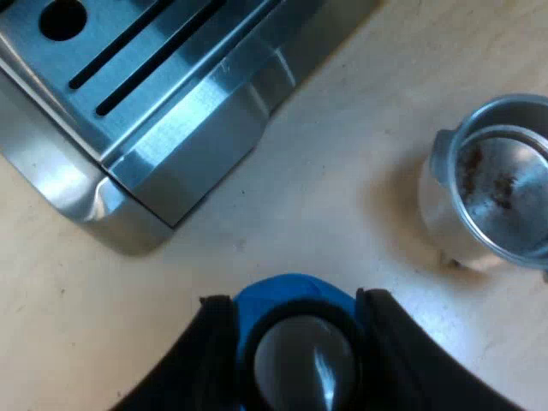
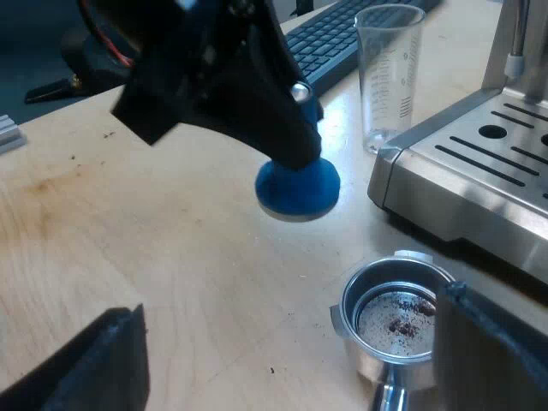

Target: Grind coffee beans and then tamp

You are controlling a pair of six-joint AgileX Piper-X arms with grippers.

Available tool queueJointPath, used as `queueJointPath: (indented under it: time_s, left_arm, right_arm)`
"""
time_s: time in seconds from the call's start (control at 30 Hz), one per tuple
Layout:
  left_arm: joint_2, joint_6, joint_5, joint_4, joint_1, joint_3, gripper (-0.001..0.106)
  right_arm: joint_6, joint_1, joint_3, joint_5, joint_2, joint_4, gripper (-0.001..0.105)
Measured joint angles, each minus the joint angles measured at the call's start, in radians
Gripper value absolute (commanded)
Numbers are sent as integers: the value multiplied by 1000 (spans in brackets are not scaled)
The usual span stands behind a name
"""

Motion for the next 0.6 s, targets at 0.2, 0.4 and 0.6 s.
queueJointPath:
  time_s: [0.2, 0.4, 0.6]
  left_arm:
    - [14, 0, 0, -12, 0, 0, 0]
    - [176, 0, 0, -133, 0, 0, 0]
    - [229, 0, 0, -166, 0, 0, 0]
  right_arm:
    - [2, 0, 0, 0, 0, 0, 70]
    - [2, 0, 0, 0, 0, 0, 70]
    - [2, 0, 0, 0, 0, 0, 70]
